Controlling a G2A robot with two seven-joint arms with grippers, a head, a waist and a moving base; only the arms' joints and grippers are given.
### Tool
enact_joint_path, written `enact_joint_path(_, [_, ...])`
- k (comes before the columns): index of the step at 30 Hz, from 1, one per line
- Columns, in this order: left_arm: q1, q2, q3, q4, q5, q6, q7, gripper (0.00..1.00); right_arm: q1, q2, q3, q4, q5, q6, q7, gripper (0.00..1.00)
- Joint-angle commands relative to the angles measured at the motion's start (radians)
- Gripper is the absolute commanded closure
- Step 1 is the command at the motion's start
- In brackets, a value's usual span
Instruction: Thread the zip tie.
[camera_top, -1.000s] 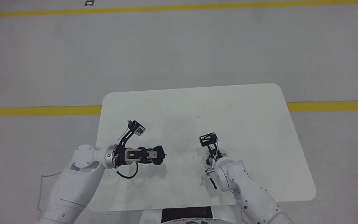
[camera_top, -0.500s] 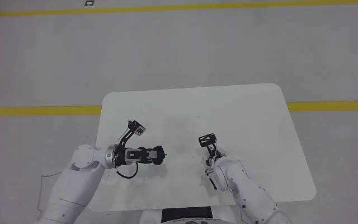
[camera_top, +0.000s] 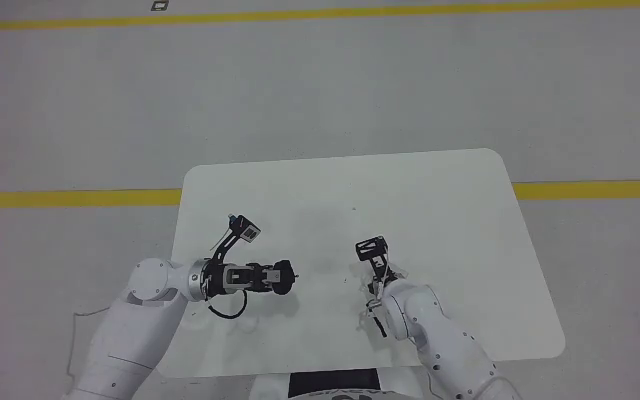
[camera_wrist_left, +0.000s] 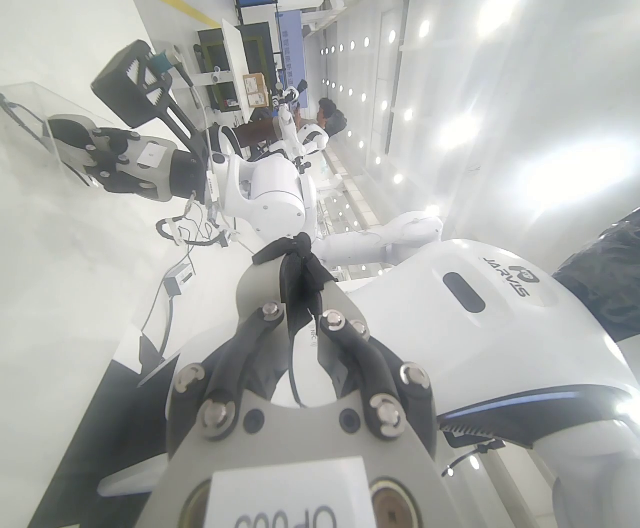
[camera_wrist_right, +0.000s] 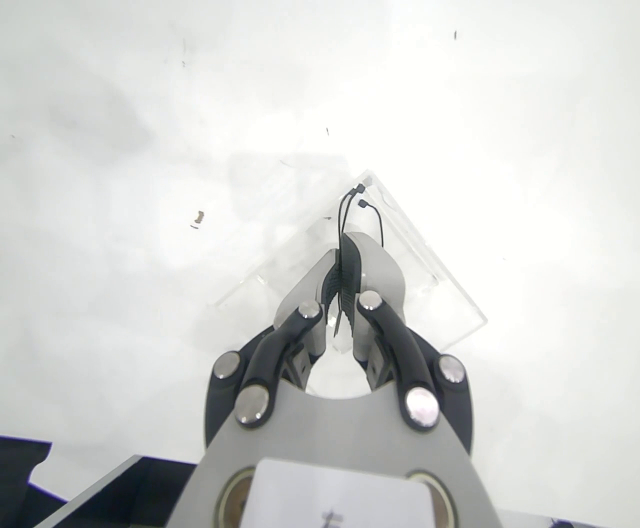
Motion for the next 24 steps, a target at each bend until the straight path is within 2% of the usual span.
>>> enact_joint_path(1, [0.000, 0.000, 0.000, 0.000, 0.000, 0.000, 0.000, 1.00, -0.008, 0.000, 0.007, -0.012, 0.007, -0.005, -0.005, 1.00])
enact_joint_path(12, [0.000, 0.000, 0.000, 0.000, 0.000, 0.000, 0.000, 1.00, -0.048, 0.004, 0.042, -0.062, 0.050, -0.051, -0.051, 1.00])
enact_joint_path(24, [0.000, 0.000, 0.000, 0.000, 0.000, 0.000, 0.000, 1.00, -0.099, 0.009, 0.072, -0.140, 0.025, -0.045, -0.071, 1.00])
